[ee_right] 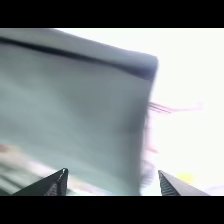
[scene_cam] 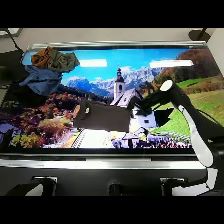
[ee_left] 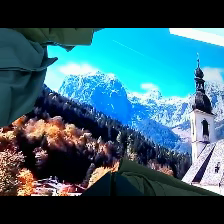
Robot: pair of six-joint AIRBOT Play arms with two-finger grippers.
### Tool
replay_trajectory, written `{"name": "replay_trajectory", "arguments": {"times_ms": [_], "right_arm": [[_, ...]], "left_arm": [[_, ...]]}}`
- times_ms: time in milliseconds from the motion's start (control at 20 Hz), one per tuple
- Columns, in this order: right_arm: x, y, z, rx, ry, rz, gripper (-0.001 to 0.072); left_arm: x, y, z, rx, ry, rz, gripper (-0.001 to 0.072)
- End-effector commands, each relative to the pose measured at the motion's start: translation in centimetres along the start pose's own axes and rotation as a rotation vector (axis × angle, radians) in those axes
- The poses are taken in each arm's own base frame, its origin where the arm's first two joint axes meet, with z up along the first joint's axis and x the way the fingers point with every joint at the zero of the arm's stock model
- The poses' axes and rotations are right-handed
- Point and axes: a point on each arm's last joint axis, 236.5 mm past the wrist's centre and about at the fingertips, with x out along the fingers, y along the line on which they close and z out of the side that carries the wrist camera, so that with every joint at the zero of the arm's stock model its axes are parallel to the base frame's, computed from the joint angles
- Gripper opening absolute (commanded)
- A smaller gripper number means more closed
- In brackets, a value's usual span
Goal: Fold the shirts.
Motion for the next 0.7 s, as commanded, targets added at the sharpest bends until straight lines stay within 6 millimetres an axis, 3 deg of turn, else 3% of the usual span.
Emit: {"name": "replay_trajectory", "arguments": {"times_ms": [0, 150, 300, 350, 400, 450, 550, 650], "right_arm": [[1.5, -3.2, -1.9, 0.065, 0.046, -0.019, 0.0626], [3.1, 0.0, 0.3, 0.140, -0.042, 0.146, 0.0610], [5.9, 1.7, -1.4, 0.105, 0.036, 0.184, 0.0593], [6.7, 2.1, -2.0, 0.068, 0.053, 0.181, 0.0486], [7.1, 2.5, -2.3, 0.027, 0.056, 0.179, 0.0235], [7.0, 2.7, -2.2, 0.000, 0.051, 0.181, 0.0048], [4.9, 3.5, -0.7, -0.086, 0.009, 0.204, 0.0043], [0.4, 3.4, 2.7, -0.096, -0.103, 0.223, 0.0041]], "left_arm": [[0.1, 0.0, 0.0, -0.002, -0.003, 0.000, 0.0026], [0.1, 0.0, 0.0, -0.002, -0.003, 0.000, 0.0026], [0.1, 0.0, 0.0, -0.002, -0.002, 0.000, 0.0026], [0.1, 0.1, 0.0, -0.002, -0.002, 0.000, 0.0026], [0.1, 0.1, 0.0, -0.002, -0.001, 0.000, 0.0026], [0.1, 0.1, 0.0, -0.002, -0.001, 0.000, 0.0026], [0.1, 0.1, 0.0, -0.002, -0.001, 0.001, 0.0026], [0.1, 0.1, 0.0, -0.002, -0.001, 0.001, 0.0027]]}}
